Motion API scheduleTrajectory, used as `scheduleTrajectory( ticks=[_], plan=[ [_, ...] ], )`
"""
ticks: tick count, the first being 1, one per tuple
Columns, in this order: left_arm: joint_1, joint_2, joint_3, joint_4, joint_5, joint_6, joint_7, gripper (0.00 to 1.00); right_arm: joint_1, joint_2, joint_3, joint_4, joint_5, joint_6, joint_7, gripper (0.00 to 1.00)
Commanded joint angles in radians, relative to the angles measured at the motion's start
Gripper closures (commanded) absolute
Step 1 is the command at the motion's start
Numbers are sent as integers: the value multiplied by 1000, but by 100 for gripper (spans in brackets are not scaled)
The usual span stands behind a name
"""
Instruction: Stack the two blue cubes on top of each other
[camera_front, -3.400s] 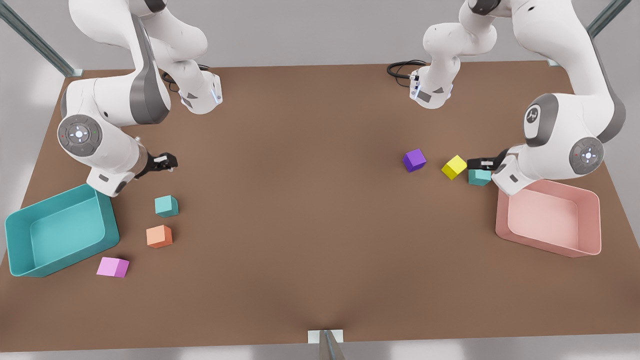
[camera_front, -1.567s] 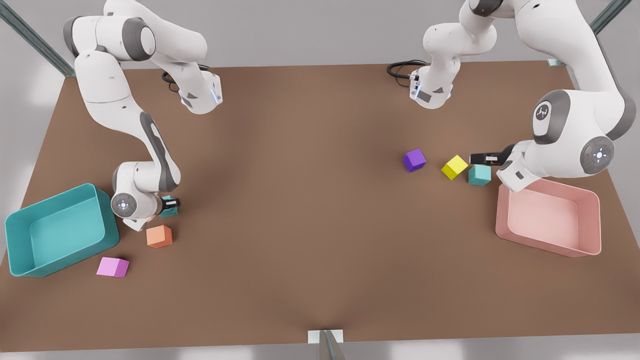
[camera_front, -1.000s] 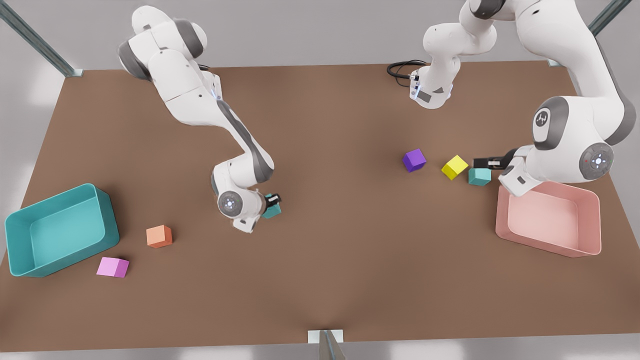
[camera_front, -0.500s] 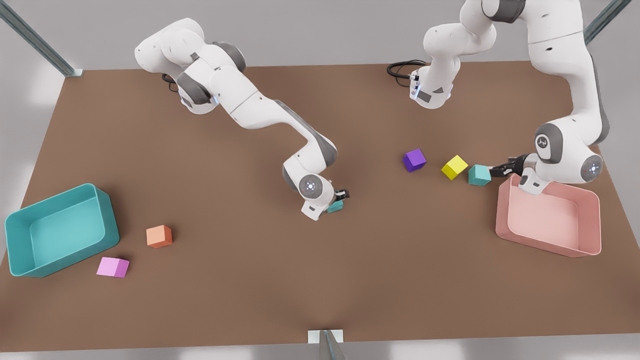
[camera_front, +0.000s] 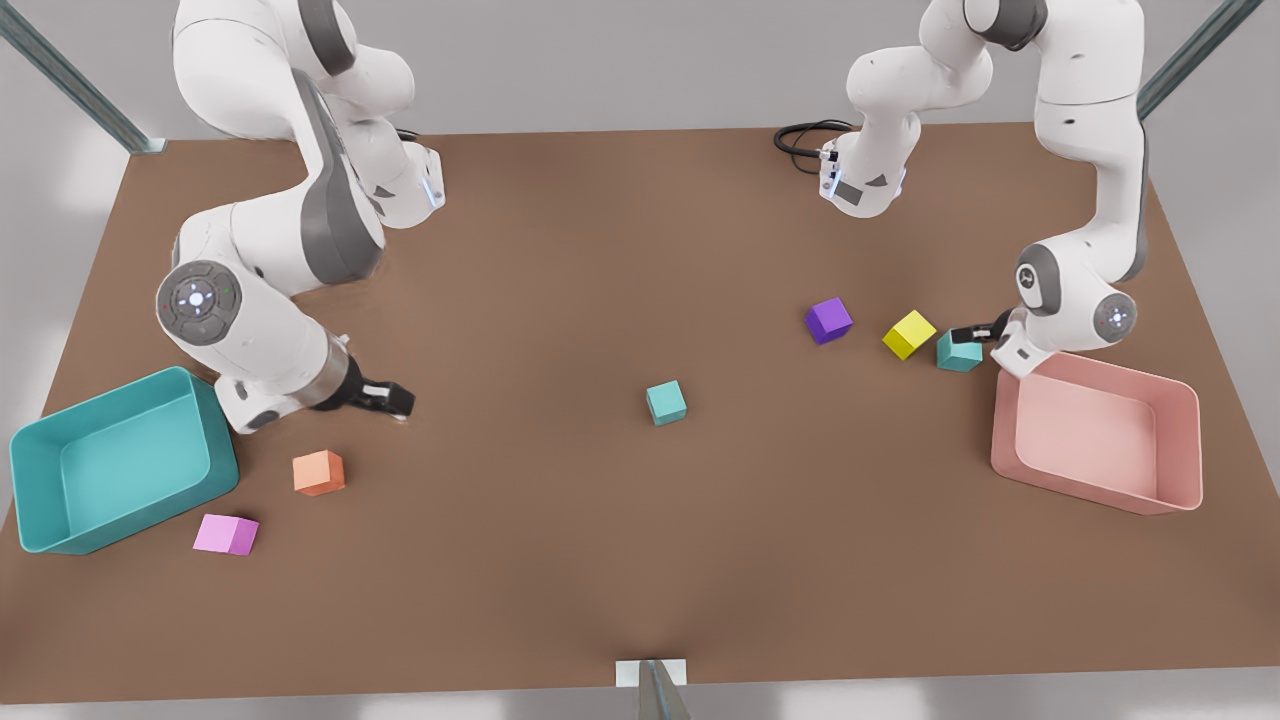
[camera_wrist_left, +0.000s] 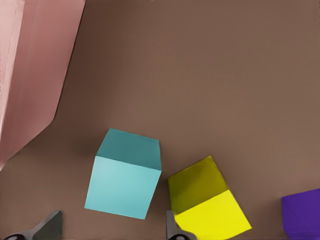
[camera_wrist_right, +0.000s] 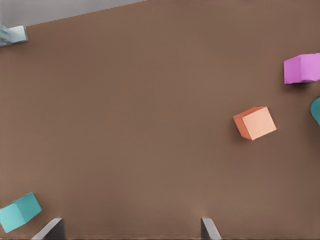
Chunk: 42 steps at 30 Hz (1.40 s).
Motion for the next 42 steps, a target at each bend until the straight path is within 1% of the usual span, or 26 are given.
scheduleTrajectory(
  ticks=[1, 3, 4, 6, 13, 15, 21, 23, 25, 28, 29, 30, 33, 35, 36, 37, 38, 40, 41, 42],
  plan=[
    [4, 4, 0, -1, 35, 68, 446, 0, 0, -79, 9, -62, -50, -179, -308, 0],
    [3, 4, 0, -12, 33, 70, 445, 0, 0, -119, 9, -143, -58, -131, -301, 0],
    [0, 4, -1, -12, 24, 70, 445, 0, 1, -119, 9, -156, -64, -123, -300, 0],
    [-6, 7, -1, -21, -14, 88, 442, 0, 23, -85, 4, -150, -86, -123, -300, 0],
    [-5, 45, -1, -24, -17, 111, 442, 0, 23, -69, 3, -162, -79, -132, -294, 0],
    [-5, 65, -1, -24, -17, 111, 442, 0, 23, -67, 4, -162, -81, -132, -294, 0],
    [4, 139, -1, -25, -16, 190, 442, 0, 23, -55, 4, -160, -76, -131, -295, 0],
    [4, 139, -1, -25, -17, 190, 443, 25, 21, -53, 4, -160, -76, -129, -295, 0],
    [4, 145, -1, -27, -17, 197, 442, 28, 21, -52, 6, -160, -76, -128, -295, 0],
    [-2, 139, -1, -27, -16, 194, 442, 29, 18, -46, 6, -157, -73, -128, -297, 0],
    [-13, 116, -1, -24, -17, 177, 434, 29, 18, -44, 4, -156, -73, -128, -297, 0],
    [-25, 68, -1, -19, -16, 104, 373, 29, 18, -44, 4, -156, -73, -128, -297, 0],
    [-26, -8, 0, 8, -8, -83, 351, 29, 18, -42, 4, -156, -72, -128, -297, 0],
    [-60, -30, -4, 107, -5, -249, 238, 29, 18, -38, 4, -156, -73, -128, -298, 0],
    [-95, -30, -7, 172, -5, -287, 166, 29, 18, -36, 4, -154, -73, -128, -298, 0],
    [-144, -25, -21, 267, -5, -347, 49, 29, 18, -36, 4, -153, -75, -128, -298, 0],
    [-187, -8, -86, 363, -5, -396, -109, 29, 17, -35, 4, -153, -76, -126, -298, 0],
    [-189, -2, -268, 396, -25, -396, -329, 29, 17, -33, 4, -148, -81, -123, -303, 0],
    [-189, 45, -360, 449, -69, -396, -402, 29, 18, -33, 4, -142, -84, -123, -309, 0],
    [-190, 131, -463, 540, -102, -396, -501, 29, 18, -33, 4, -136, -84, -125, -311, 0]
  ],
)
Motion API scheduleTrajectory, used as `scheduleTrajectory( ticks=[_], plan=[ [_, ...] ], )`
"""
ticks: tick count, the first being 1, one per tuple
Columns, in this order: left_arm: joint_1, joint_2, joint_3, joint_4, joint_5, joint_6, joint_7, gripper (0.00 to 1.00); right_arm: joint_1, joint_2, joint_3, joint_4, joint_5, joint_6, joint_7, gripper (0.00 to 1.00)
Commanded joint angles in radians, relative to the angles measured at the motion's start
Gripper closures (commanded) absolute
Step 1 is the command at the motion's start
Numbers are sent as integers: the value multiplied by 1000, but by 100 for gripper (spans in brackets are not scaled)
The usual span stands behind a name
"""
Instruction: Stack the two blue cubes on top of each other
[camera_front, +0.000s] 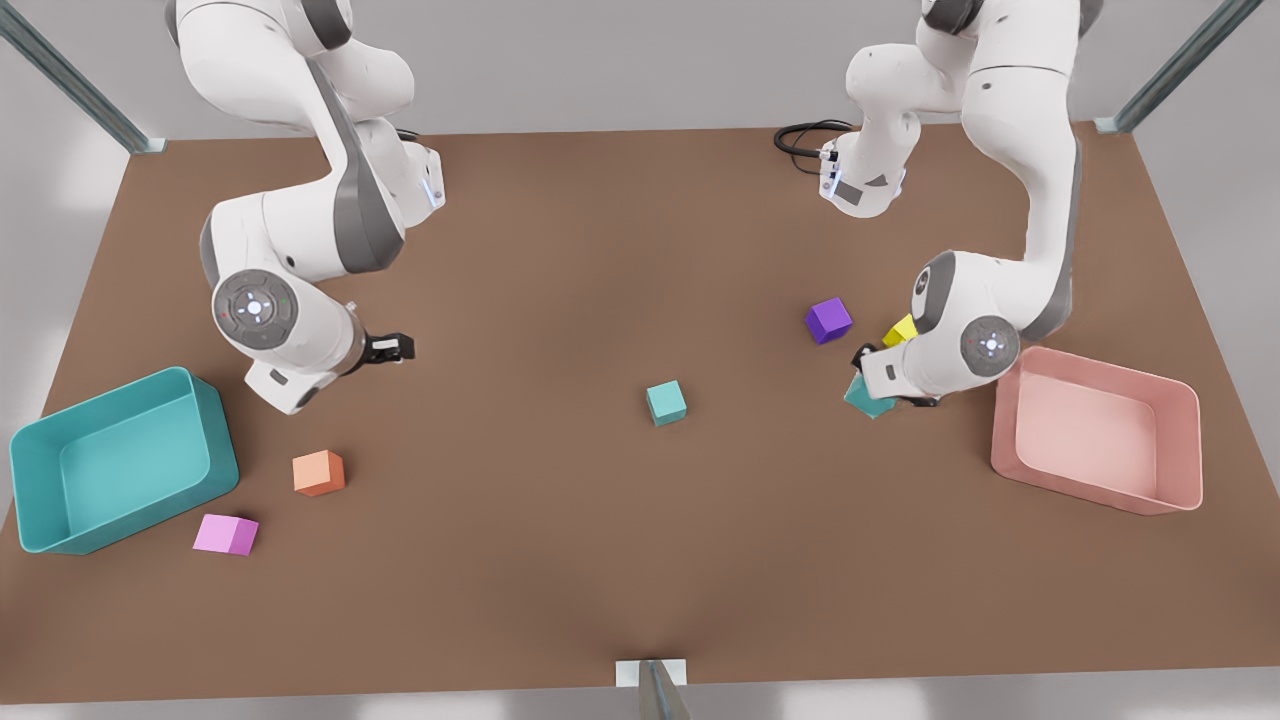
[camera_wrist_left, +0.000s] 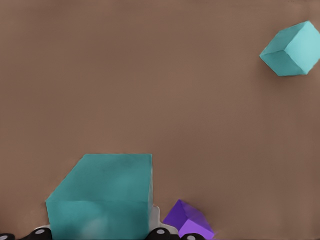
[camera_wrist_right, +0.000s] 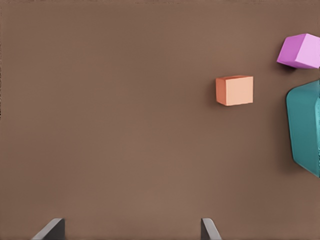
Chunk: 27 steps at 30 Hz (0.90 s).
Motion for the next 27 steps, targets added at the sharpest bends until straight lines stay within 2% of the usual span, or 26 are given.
scheduleTrajectory(
  ticks=[1, 3, 5, 7, 16, 23, 25, 26, 27],
  plan=[
    [-12, 116, -154, 126, -44, -119, -782, 29, 0, -2, 0, 7, -4, 0, -40, 0],
    [-100, 202, -155, 215, -42, -79, -939, 29, -6, -12, -6, 27, -3, -7, -59, 0],
    [-220, 256, -155, 217, -36, 63, -1158, 29, -3, -13, -6, 47, -41, -4, -135, 0],
    [-263, 321, -165, 224, 27, 235, -1350, 29, -3, -13, -5, 47, -49, -3, -135, 0],
    [-297, 364, -166, 238, 41, 315, -1355, 29, -3, -4, -5, 45, -49, -3, -137, 0],
    [-294, 365, -163, 207, 65, 303, -1357, 28, 0, -2, -5, 45, -47, -1, -137, 0],
    [-294, 365, -163, 201, 71, 287, -1358, 23, -1, -1, -5, 44, -49, -1, -137, 0],
    [-294, 364, -165, 201, 73, 287, -1369, 0, 0, 1, -5, 44, -49, -1, -137, 0],
    [-292, 364, -165, 201, 73, 287, -1376, 0, -1, 1, -5, 45, -49, 0, -137, 0]
  ],
)
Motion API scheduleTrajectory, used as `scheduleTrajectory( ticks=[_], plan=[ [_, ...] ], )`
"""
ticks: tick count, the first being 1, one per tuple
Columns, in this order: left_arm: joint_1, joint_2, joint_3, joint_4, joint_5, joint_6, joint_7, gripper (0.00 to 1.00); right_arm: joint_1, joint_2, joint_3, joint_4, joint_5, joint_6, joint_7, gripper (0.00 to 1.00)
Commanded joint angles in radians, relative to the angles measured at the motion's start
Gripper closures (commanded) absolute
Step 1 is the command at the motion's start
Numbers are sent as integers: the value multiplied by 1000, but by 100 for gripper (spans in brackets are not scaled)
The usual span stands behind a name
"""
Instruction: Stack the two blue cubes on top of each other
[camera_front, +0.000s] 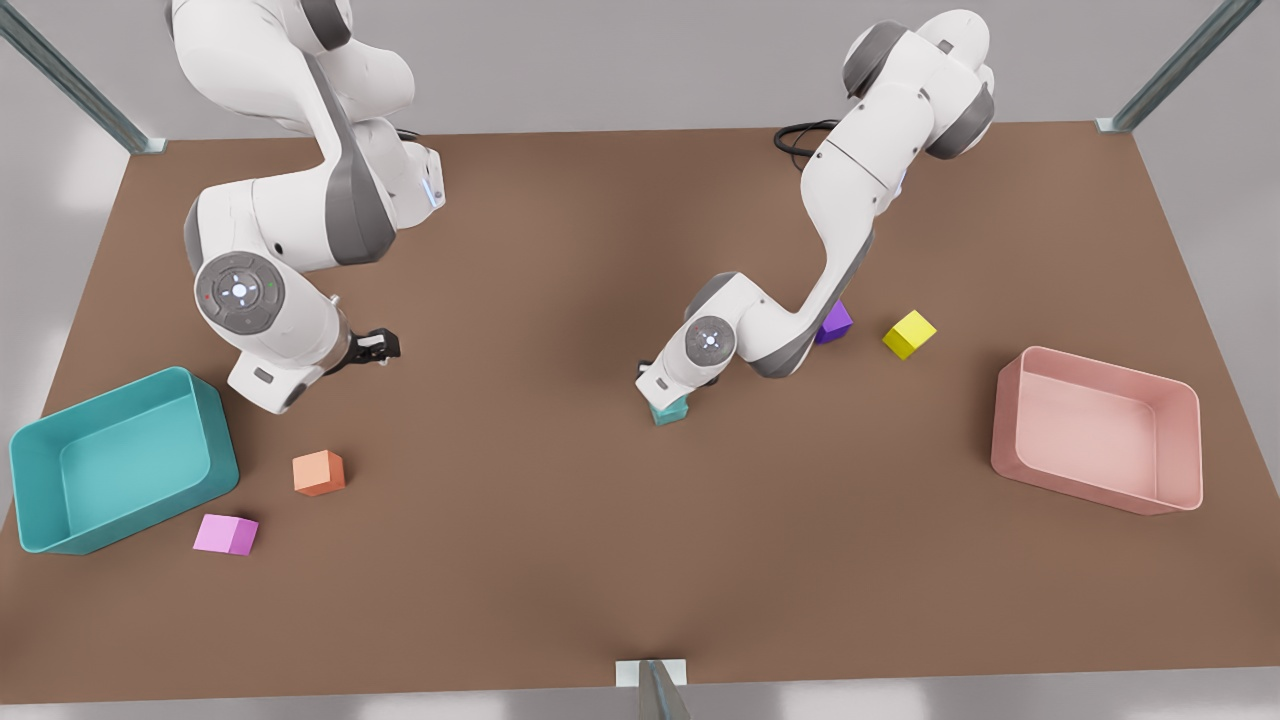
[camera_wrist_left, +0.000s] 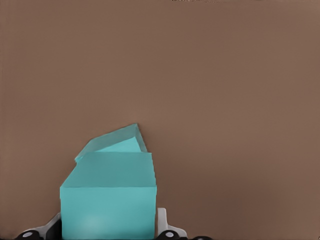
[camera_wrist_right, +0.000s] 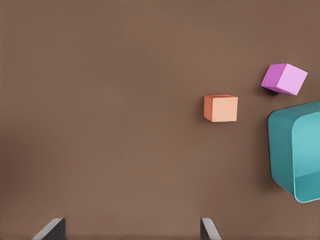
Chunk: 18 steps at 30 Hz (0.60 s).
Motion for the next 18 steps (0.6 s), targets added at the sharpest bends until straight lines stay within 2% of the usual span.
scheduleTrajectory(
  ticks=[1, 13, 16, 17, 18],
  plan=[
    [0, -2, -1, 0, 7, 0, -348, 0, -1, 0, 0, 1, 0, 1, -35, 0],
    [8, -35, -7, 40, 2, -140, -380, 0, -2, 13, 0, 2, -3, 3, -37, 0],
    [19, -86, -5, 130, 1, -396, -373, 0, -2, 13, 0, 10, -4, 3, -37, 0],
    [28, -104, -5, 214, -2, -583, -373, 0, -1, 13, 1, 24, -4, 3, -46, 0],
    [60, -103, -5, 368, -2, -801, -371, 0, 1, 11, -3, 30, -6, 1, -52, 0]
  ],
)
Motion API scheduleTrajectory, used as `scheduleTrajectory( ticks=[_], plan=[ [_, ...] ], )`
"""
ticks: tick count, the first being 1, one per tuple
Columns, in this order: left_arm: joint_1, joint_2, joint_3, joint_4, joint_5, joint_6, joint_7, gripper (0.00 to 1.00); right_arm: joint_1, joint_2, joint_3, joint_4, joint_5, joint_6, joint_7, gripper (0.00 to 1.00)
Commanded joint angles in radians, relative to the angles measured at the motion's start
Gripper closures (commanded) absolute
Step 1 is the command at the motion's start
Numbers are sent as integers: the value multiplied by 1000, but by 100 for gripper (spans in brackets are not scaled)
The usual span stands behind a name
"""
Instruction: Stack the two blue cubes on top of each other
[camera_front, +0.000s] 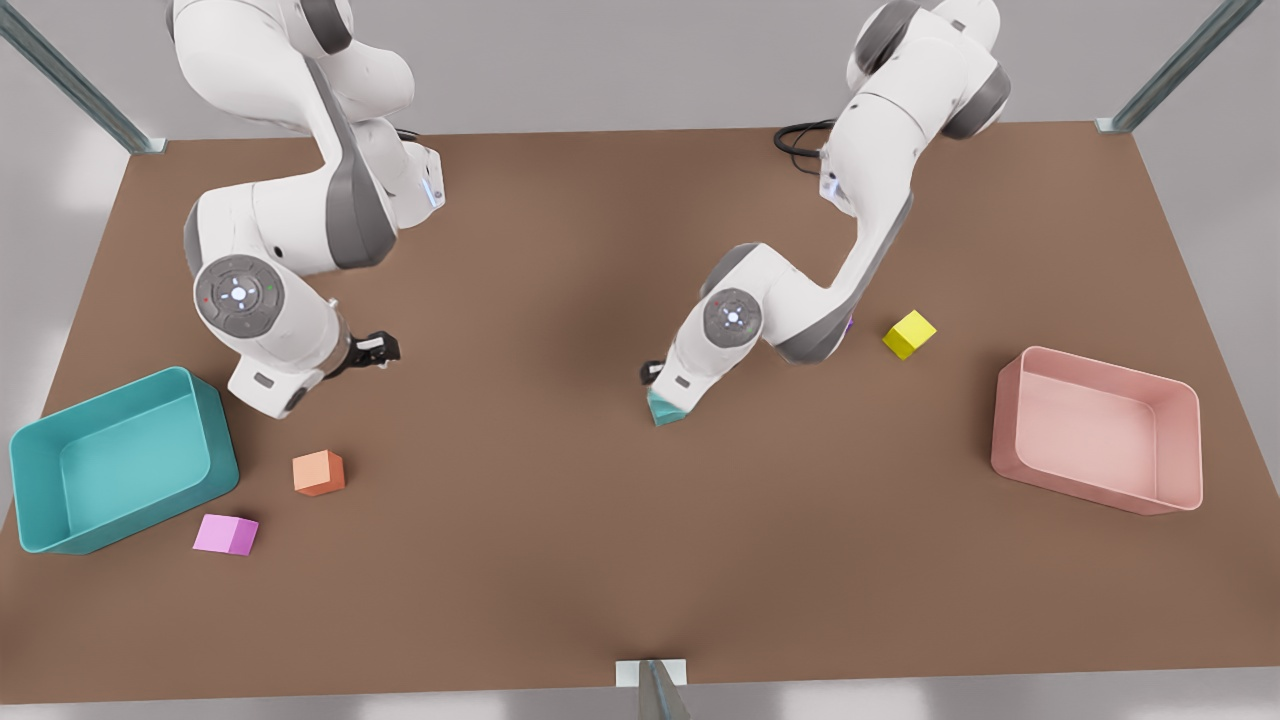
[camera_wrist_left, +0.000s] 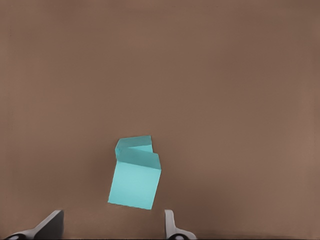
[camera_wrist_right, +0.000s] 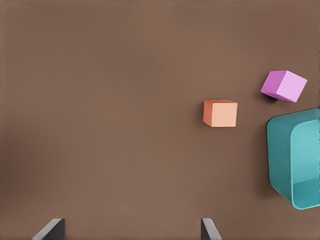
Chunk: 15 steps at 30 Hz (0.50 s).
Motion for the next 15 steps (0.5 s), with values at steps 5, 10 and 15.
scheduleTrajectory(
  ticks=[5, 10, 15],
  plan=[
    [394, -64, -1, 258, 141, -763, 454, 0, 2, -2, 5, 22, -34, -11, -34, 0],
    [345, -444, 239, -177, 29, -466, 898, 0, -5, -5, 1, 19, -32, -11, -37, 0],
    [342, -423, 239, -147, 18, -553, 896, 0, -6, -8, -2, 19, -27, -11, -72, 0]
  ],
)
